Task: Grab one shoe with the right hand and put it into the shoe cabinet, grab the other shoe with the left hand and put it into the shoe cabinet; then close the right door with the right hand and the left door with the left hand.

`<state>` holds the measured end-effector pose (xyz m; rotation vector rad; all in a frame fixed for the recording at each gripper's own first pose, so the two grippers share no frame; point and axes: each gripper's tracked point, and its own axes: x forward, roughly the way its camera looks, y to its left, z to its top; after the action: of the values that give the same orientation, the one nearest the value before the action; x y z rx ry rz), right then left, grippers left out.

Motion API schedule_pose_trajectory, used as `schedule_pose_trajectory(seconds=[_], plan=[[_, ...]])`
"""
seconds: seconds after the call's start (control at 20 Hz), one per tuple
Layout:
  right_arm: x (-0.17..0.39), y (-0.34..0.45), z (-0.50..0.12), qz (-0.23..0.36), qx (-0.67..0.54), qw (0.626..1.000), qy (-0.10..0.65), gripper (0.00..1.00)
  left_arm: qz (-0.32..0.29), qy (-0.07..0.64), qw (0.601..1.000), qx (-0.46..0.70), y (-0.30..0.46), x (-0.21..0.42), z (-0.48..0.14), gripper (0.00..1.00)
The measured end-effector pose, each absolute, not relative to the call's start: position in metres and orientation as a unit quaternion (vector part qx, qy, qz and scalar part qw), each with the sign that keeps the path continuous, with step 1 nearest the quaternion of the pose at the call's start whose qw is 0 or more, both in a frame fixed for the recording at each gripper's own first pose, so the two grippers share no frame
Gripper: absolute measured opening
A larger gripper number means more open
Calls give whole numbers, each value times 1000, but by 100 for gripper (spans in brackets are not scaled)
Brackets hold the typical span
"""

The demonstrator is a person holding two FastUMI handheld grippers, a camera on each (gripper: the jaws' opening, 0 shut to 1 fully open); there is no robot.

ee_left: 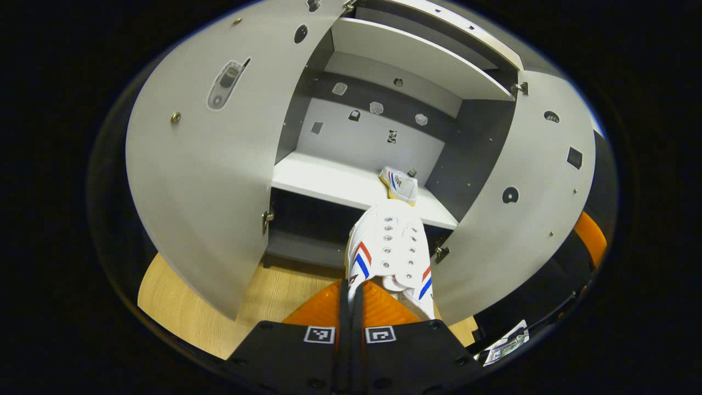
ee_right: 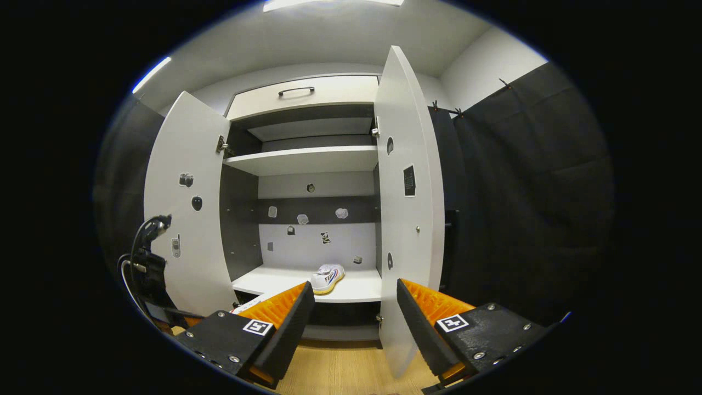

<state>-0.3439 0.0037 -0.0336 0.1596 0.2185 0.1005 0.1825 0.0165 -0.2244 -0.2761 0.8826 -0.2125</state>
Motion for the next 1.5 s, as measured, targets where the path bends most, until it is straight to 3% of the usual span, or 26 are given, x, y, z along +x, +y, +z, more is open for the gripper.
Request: schedule_pose_trajectory(seconds=[0.7, 1.05, 1.5], plan=[[-348, -3, -27, 45, 72, 992, 95, 93, -77, 345, 925, -138, -1, 378, -189, 6], [-342, -14, -28, 27, 68, 993, 95, 93, -61, 362, 919, -145, -17, 458, -234, 6], [-341, -23, -24, 17, 61, 994, 92, 93, -46, 421, 893, -151, -24, 486, -320, 6]])
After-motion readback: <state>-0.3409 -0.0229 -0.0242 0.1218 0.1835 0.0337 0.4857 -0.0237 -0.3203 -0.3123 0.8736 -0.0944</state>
